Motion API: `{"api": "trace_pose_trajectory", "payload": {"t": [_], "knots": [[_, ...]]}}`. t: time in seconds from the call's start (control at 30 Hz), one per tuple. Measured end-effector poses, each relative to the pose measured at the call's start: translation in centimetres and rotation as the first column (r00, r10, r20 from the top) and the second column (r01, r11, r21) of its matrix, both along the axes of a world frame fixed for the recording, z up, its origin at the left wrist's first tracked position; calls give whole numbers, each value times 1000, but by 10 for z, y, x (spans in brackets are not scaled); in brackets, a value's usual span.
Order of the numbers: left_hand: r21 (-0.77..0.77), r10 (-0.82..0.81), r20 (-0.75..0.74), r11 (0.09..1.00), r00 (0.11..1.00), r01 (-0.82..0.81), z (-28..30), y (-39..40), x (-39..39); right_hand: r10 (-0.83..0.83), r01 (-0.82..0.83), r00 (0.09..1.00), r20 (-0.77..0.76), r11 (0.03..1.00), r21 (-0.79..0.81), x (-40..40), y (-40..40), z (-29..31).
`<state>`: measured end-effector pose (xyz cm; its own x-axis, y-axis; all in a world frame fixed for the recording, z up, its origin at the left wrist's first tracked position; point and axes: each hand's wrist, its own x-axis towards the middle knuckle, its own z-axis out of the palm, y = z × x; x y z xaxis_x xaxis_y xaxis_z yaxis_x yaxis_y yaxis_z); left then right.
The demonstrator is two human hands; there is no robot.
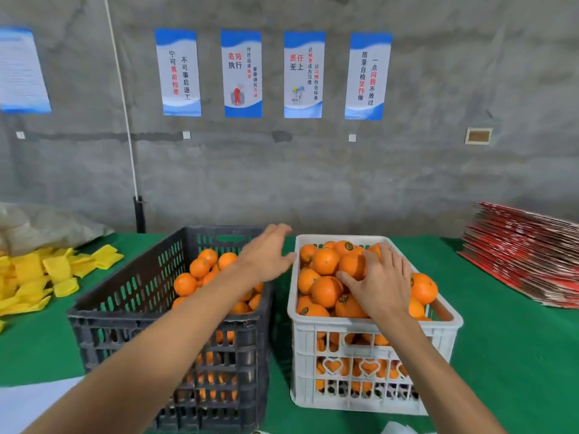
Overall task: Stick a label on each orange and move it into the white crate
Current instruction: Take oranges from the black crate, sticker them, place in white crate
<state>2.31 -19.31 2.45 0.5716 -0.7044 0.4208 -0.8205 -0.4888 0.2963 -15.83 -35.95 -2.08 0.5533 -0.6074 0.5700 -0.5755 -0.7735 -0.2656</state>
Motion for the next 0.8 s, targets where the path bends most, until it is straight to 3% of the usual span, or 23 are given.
{"api": "trace_pose_trajectory", "payload": {"t": [0.13, 0.27, 0.37, 0.47, 0.6, 0.73, 0.8], "knots": [[147, 249, -89, 961, 964, -235, -16, 56, 61, 133, -125, 987, 86, 988, -94, 29, 33, 5], [284, 358, -147, 908, 922, -307, -38, 102, 104, 346, -349, 928, 138, 937, -2, 79, 80, 11], [357, 378, -320, 897, 868, -259, -60, 125, 132, 491, -510, 860, 141, 841, 182, 123, 111, 14], [448, 391, -570, 885, 723, -125, -78, 128, 145, 591, -571, 804, 63, 740, 355, 166, 129, 13], [600, 414, -515, 800, 751, -30, -76, 108, 164, 642, -557, 764, -62, 704, 440, 215, 133, 7], [459, 357, -691, 889, 628, 0, -55, 80, 198, 632, -508, 767, -109, 703, 497, 239, 121, -6], [429, 379, -524, 891, 763, -147, -43, 66, 221, 639, -512, 762, -105, 694, 506, 244, 116, -12]]}}
